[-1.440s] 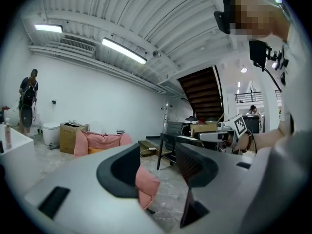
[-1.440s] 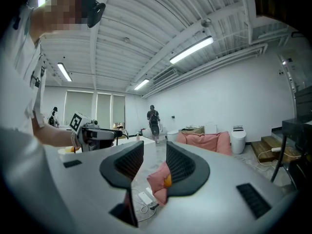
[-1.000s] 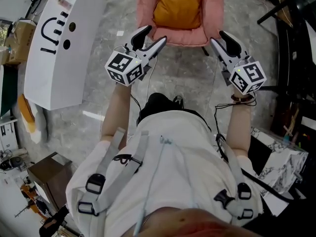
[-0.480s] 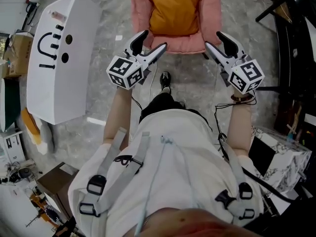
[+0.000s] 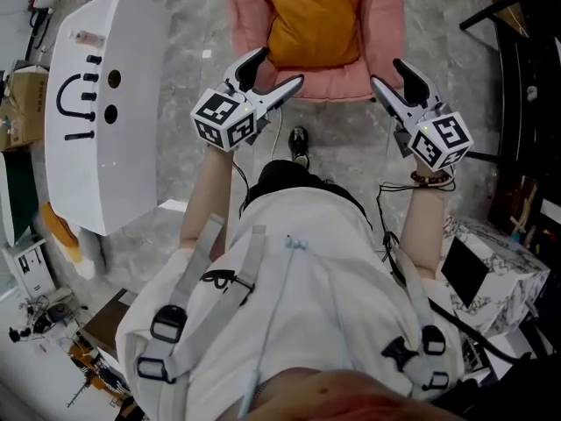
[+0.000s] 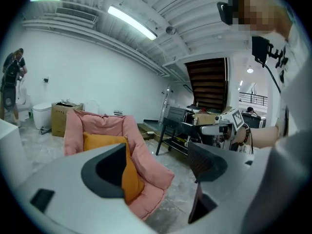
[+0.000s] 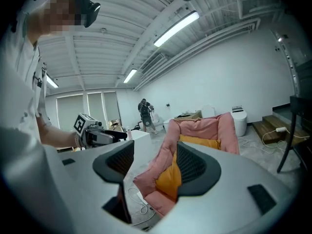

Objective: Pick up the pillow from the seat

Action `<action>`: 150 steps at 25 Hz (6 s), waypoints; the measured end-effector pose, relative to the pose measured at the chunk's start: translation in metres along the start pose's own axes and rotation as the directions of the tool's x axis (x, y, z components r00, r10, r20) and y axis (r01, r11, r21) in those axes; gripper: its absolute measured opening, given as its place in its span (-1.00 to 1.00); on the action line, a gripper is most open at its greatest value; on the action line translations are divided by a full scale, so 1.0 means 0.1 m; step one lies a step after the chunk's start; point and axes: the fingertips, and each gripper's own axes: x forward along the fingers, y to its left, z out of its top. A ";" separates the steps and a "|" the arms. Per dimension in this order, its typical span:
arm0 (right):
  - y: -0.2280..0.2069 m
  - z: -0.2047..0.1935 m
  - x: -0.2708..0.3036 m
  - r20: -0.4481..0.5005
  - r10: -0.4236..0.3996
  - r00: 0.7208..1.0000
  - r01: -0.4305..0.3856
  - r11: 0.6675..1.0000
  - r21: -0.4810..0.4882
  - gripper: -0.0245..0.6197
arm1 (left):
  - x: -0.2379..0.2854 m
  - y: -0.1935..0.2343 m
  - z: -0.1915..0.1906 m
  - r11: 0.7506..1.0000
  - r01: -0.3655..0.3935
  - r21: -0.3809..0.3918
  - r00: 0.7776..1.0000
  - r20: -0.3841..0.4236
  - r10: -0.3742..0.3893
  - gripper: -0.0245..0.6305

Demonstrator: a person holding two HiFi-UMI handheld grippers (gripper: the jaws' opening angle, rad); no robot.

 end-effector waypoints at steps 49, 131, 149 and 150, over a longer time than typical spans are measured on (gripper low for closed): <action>-3.08 -1.86 2.56 -0.377 0.168 0.911 0.008 0.906 0.423 0.37 | 2.29 2.93 -1.88 0.878 -0.308 -0.367 0.863 -0.496 0.096 0.68; -3.11 -1.27 2.78 -0.297 0.119 0.947 -0.036 0.962 0.270 -0.56 | 2.77 2.76 -1.20 0.896 -0.342 -0.283 0.922 -0.283 0.263 -0.26; -3.06 0.16 2.59 -0.101 0.043 0.994 -0.035 0.996 0.083 -0.56 | 2.74 2.60 -0.03 0.916 -0.307 -0.257 0.952 -0.074 0.298 -0.28; -3.04 0.22 2.56 -0.090 0.043 0.995 -0.036 0.996 0.077 -0.56 | 2.73 2.58 0.05 0.923 -0.303 -0.237 0.953 -0.064 0.296 -0.28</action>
